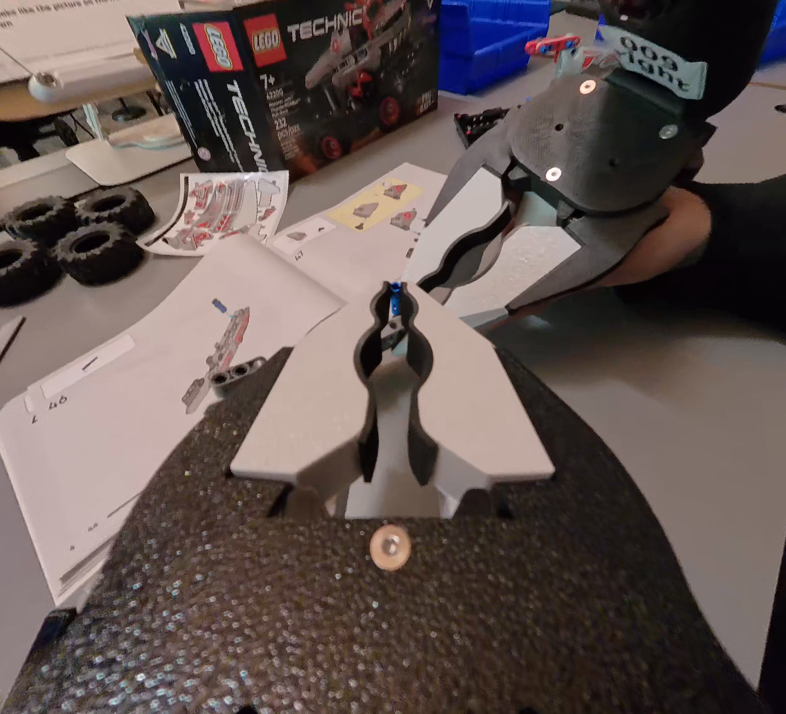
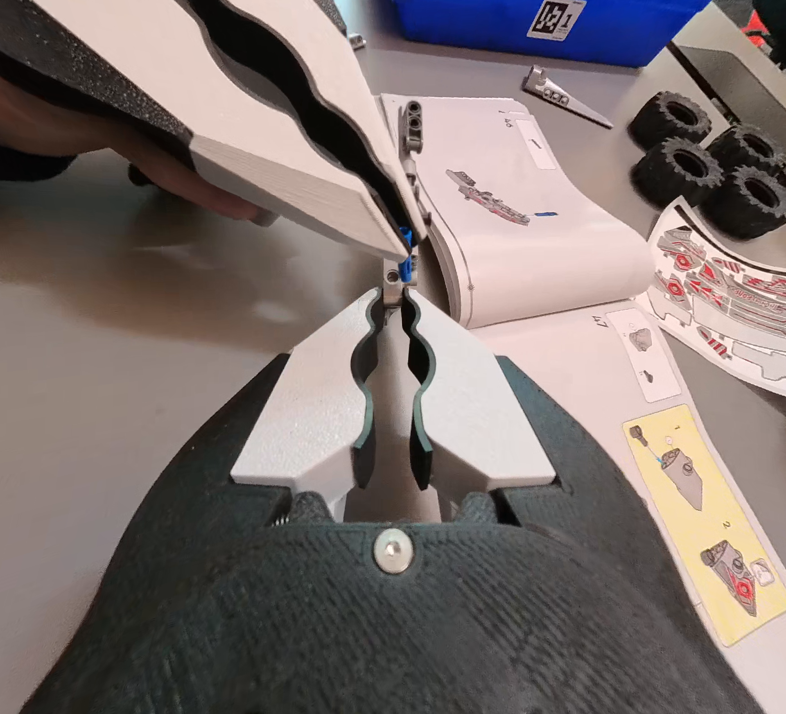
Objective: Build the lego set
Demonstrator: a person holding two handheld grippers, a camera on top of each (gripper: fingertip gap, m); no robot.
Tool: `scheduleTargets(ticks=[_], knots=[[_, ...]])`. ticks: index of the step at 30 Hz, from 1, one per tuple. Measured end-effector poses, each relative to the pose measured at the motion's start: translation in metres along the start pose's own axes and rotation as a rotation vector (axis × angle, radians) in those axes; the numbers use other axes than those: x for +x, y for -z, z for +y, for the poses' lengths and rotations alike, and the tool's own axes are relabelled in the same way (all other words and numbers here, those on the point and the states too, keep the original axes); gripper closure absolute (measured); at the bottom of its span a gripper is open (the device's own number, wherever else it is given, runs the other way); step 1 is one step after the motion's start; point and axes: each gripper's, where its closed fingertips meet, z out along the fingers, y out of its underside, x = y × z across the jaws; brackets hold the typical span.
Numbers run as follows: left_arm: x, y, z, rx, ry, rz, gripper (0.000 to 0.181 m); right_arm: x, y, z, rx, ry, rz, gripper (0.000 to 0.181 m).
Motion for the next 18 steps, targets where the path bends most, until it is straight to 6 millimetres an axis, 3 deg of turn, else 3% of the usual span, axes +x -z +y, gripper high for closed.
scheduleTargets(ticks=[10,18], knots=[[-0.001,-0.007,0.018,-0.174,-0.022,0.043,0.179,-0.002,-0.004,0.013,-0.084,-0.082,-0.040,0.175],[0.000,-0.010,0.019,-0.270,-0.077,0.082,0.179,0.000,-0.003,0.014,-0.085,-0.094,-0.035,0.175]])
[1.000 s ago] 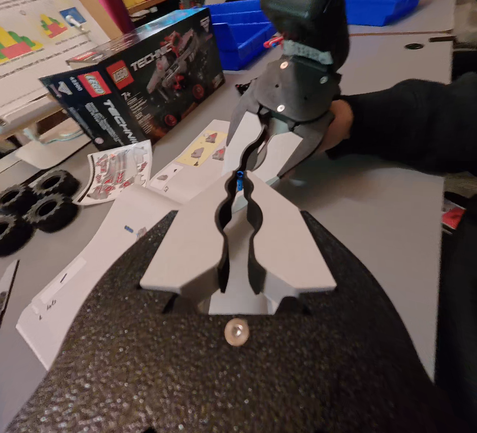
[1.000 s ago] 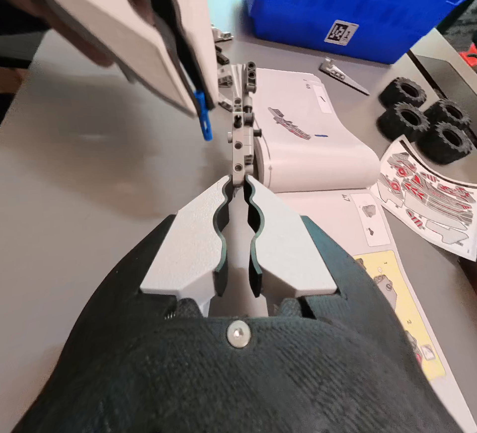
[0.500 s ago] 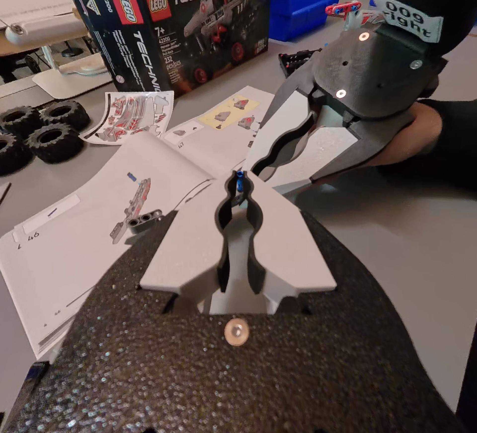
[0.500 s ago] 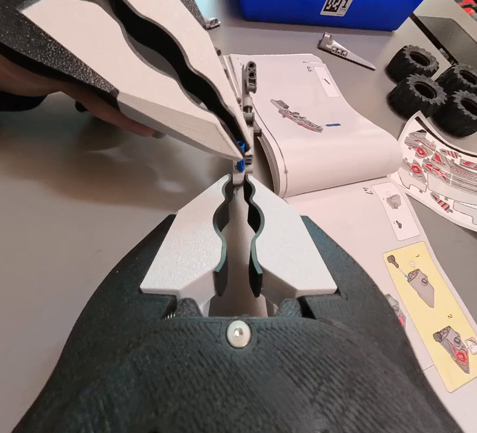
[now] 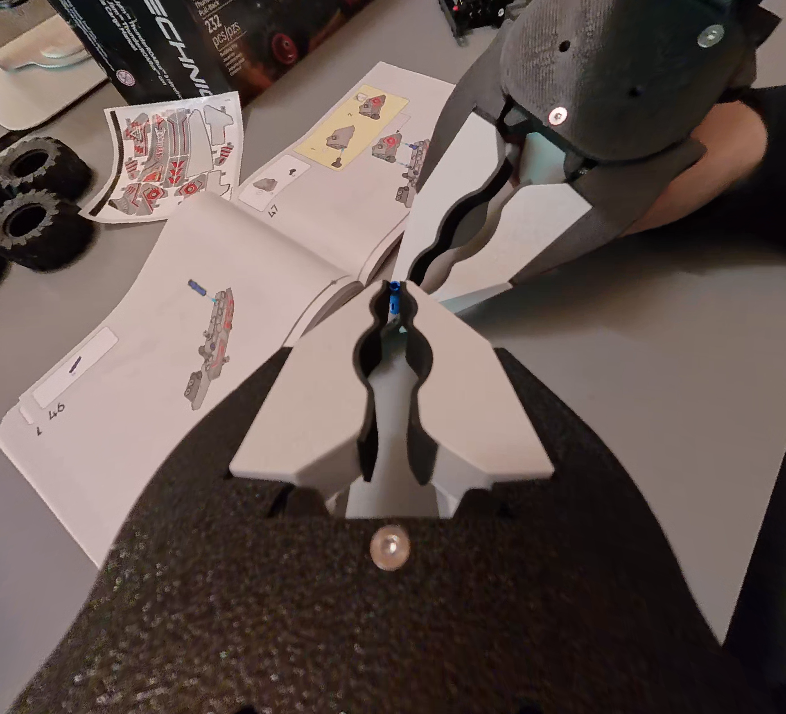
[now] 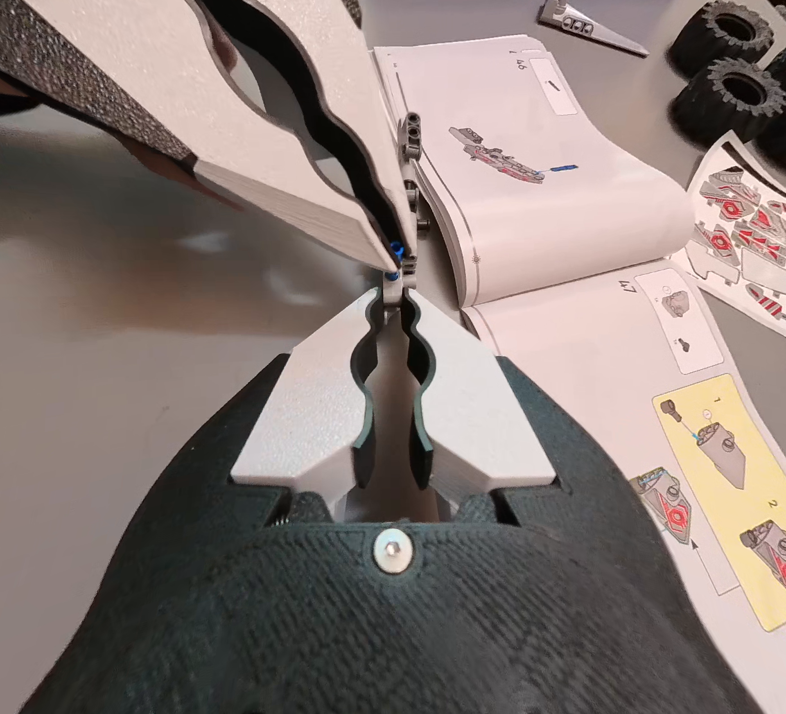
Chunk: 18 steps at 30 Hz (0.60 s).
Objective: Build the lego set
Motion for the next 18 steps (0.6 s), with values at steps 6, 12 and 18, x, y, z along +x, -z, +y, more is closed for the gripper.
scheduleTargets(ticks=[6,12,18], knots=[[-0.0002,-0.0034,-0.0007,0.016,0.037,0.027,0.179,0.0004,0.0007,-0.0004,0.004,-0.012,-0.007,0.175],[-0.0010,-0.0016,-0.0011,0.106,0.055,0.059,0.179,-0.0002,0.0014,-0.0003,0.006,-0.043,-0.033,0.175],[0.0011,0.0003,-0.0008,0.147,0.044,0.058,0.179,-0.0027,0.0021,0.0000,0.006,-0.070,-0.074,0.175]])
